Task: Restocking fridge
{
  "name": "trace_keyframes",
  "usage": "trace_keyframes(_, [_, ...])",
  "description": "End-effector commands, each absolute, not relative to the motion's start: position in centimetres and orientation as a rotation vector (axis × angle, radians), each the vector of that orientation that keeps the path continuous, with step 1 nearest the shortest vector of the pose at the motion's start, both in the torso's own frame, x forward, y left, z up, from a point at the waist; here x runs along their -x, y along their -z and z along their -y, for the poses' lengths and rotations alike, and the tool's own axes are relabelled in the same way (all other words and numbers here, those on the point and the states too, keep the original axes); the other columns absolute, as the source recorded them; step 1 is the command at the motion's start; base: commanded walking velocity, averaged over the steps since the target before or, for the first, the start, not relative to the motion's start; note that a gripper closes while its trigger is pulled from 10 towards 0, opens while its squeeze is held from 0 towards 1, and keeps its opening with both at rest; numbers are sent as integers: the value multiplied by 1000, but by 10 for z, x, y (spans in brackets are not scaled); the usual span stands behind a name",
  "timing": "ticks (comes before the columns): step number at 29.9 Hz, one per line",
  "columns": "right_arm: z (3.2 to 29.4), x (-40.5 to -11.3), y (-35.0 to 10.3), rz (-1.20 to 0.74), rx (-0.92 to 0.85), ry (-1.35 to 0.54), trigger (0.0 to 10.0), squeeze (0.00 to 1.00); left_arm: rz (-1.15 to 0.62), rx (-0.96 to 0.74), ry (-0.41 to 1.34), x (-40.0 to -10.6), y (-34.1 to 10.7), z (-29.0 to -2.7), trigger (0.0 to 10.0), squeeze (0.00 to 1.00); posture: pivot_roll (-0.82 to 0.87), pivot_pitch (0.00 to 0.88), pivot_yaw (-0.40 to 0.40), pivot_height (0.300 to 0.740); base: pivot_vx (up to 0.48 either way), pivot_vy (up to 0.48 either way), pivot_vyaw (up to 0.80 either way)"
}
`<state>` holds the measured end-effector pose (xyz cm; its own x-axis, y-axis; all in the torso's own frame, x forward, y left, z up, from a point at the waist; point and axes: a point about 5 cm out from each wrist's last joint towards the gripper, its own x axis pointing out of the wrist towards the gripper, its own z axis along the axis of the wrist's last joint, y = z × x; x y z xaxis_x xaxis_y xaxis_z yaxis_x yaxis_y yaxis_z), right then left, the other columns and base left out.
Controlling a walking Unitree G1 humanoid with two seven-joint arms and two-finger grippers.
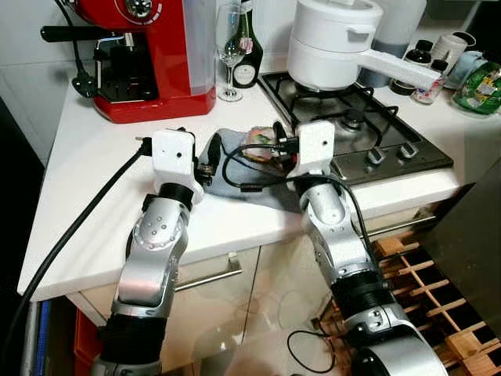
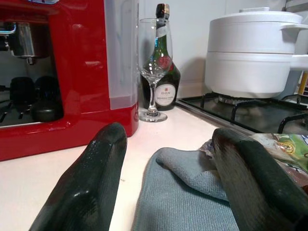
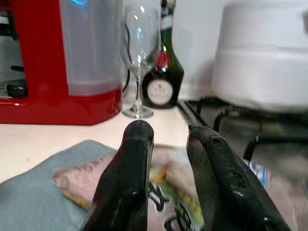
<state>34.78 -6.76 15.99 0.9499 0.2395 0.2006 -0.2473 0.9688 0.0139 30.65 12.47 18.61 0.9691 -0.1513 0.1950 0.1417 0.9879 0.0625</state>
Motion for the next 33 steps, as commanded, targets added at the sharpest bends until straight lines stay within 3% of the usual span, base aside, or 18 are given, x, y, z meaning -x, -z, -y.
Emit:
trace_keyframes(1, [71,-349,-157,158,-95,-229,10000,0,178,-44,161,-306,-182,-123,10000,0,-44,0,-47,740,0,0,0])
trace_keyframes(5, [76,-346,-151,64,-201,-206,10000,0,176,-52,168,-306,-183,-123,10000,0,-40,0,-49,740,0,0,0])
trace_keyframes(9, [81,-337,-155,88,-200,-211,10000,0,175,-54,163,-305,-182,-124,10000,0,-44,0,-50,740,0,0,0])
trace_keyframes(10, [84,-334,-158,113,-186,-210,10000,753,174,-54,162,-305,-182,-125,10000,0,-45,0,-51,740,0,0,0])
trace_keyframes(11, [88,-330,-160,138,-159,-208,10000,1000,174,-54,161,-305,-182,-125,10000,0,-47,0,-51,740,0,0,0])
trace_keyframes(14, [98,-323,-164,179,-104,-192,10000,1000,174,-55,163,-305,-182,-124,10000,0,-52,0,-49,740,0,0,0])
trace_keyframes(19, [111,-323,-166,162,-154,-143,10000,1000,172,-54,167,-306,-182,-124,10000,0,-59,0,-46,740,0,0,0])
trace_keyframes(25, [114,-334,-164,53,-389,-146,10000,1000,169,-62,186,-306,-180,-121,10000,0,-57,0,-46,740,0,0,0])
trace_keyframes(33, [111,-343,-162,-45,-572,-172,10000,1000,156,-79,195,-304,-176,-122,10000,0,-48,0,-48,740,0,0,0])
